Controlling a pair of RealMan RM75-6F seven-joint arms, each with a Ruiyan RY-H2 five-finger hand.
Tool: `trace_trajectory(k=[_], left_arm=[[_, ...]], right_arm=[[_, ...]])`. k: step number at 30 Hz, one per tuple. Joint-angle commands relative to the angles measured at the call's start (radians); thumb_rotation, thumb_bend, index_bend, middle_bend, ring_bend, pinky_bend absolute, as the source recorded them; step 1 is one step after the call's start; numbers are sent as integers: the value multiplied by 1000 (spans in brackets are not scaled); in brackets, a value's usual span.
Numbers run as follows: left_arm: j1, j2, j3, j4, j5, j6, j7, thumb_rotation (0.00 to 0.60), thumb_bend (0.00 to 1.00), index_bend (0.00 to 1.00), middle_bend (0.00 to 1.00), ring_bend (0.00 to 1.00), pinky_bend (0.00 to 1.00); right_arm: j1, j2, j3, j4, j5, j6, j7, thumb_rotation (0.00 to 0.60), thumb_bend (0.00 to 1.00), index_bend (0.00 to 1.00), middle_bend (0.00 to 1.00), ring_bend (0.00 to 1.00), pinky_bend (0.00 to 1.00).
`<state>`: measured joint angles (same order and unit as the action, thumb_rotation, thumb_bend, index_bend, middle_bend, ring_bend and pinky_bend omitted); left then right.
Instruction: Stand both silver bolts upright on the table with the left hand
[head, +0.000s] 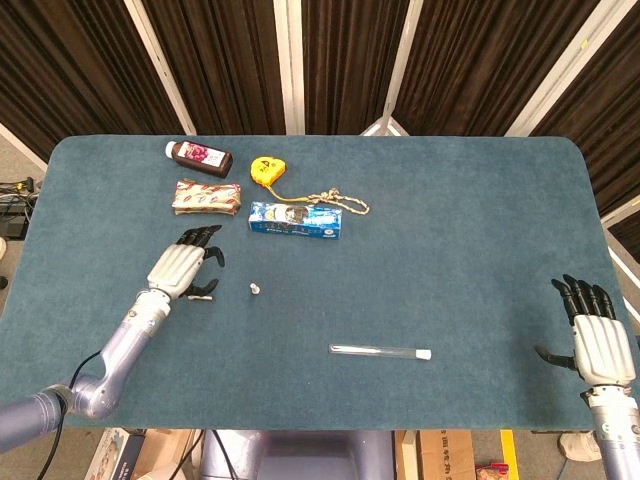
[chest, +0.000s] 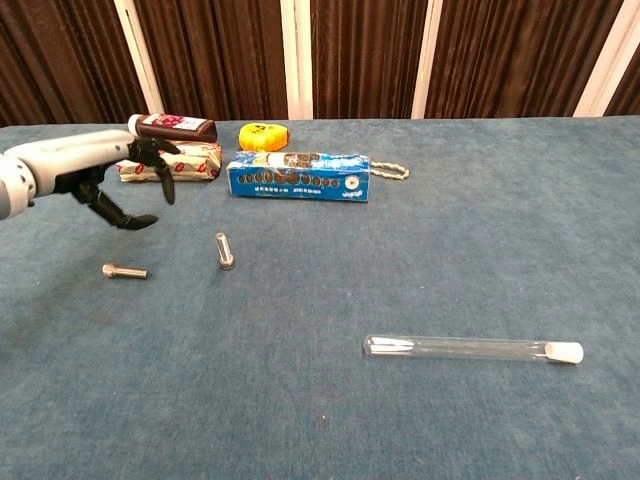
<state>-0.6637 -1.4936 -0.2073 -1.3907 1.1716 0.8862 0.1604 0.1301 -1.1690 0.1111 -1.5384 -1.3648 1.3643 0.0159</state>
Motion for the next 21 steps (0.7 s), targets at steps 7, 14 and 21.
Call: trace_trajectory(k=[7, 14, 21], left_arm=[[0, -36, 56, -26, -201, 37, 290, 600, 493, 454, 0, 0, 0], [-14, -63, 66, -19, -244, 45, 345, 600, 493, 466, 0, 0, 0], [-20, -73, 69, -25, -234, 64, 355, 600, 493, 480, 0, 0, 0]], right_arm=[[1, 1, 1, 1, 7, -6, 2, 600, 113, 131, 91, 47, 0], [0, 2, 3, 1, 10, -6, 5, 600, 113, 131, 91, 47, 0], [2, 1, 1, 2, 8, -9, 6, 600, 113, 131, 91, 48, 0]])
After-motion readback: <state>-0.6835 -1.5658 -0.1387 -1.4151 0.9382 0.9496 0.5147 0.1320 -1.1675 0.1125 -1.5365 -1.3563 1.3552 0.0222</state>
